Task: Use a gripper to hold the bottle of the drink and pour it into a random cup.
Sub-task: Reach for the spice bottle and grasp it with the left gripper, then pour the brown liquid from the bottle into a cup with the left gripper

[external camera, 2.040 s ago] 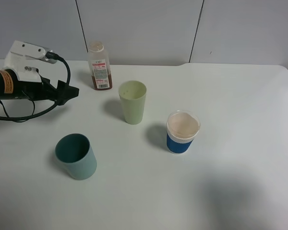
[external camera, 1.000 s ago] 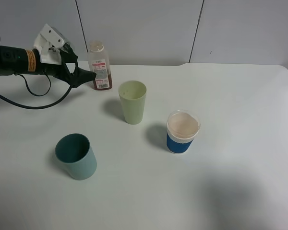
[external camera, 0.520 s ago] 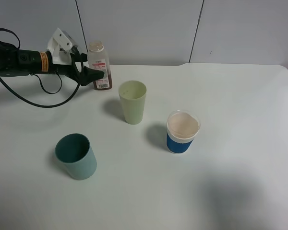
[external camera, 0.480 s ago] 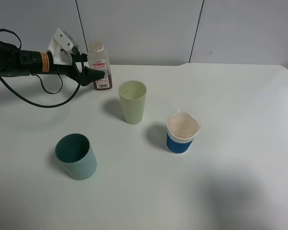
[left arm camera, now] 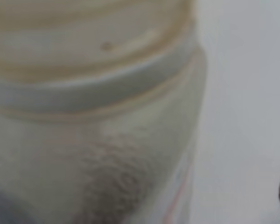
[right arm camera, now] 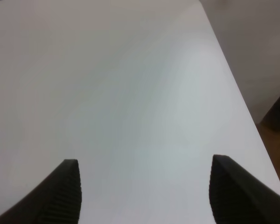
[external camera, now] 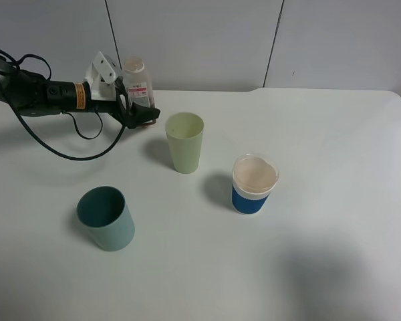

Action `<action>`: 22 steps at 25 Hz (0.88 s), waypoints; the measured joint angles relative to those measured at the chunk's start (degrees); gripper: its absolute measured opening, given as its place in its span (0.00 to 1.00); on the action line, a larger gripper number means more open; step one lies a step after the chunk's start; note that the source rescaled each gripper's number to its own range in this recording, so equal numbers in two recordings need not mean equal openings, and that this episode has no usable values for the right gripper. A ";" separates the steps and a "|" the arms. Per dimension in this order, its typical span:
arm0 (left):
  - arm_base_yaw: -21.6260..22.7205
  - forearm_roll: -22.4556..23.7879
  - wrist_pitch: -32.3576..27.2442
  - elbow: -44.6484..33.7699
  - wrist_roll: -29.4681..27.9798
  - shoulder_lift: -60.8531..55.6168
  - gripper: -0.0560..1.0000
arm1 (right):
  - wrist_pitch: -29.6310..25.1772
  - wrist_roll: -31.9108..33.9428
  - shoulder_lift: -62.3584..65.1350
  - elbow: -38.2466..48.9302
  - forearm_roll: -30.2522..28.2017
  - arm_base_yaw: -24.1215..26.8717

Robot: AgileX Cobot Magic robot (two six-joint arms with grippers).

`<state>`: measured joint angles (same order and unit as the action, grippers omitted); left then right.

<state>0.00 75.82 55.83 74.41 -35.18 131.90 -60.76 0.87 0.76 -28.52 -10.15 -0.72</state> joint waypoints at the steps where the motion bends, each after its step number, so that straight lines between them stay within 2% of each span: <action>1: 0.00 -0.35 0.06 0.00 0.84 0.31 1.00 | 0.00 0.00 0.00 0.00 0.00 0.00; 6: 0.00 -0.91 0.17 0.00 2.28 1.00 1.00 | 0.00 0.00 0.00 0.00 0.00 0.00; 8: 0.00 -1.03 0.12 0.00 2.28 1.20 0.93 | 0.00 0.00 0.00 0.00 0.00 0.00; 10: 0.00 -1.03 -0.24 0.00 1.52 1.38 0.72 | 0.00 0.00 0.00 0.00 0.00 0.00; 13: 0.00 -1.09 -0.95 0.00 -0.73 1.38 0.17 | 0.00 0.00 0.00 0.00 0.00 0.00; 14: 0.00 -1.09 -0.95 0.00 -1.31 1.38 0.07 | 0.00 0.00 0.00 0.00 0.00 0.00; 22: 0.00 -1.26 -1.96 0.37 -3.15 1.38 0.08 | 0.00 0.00 0.00 0.00 0.00 0.00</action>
<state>0.00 74.55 53.88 74.78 -38.33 133.28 -60.76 0.87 0.76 -28.52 -10.15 -0.72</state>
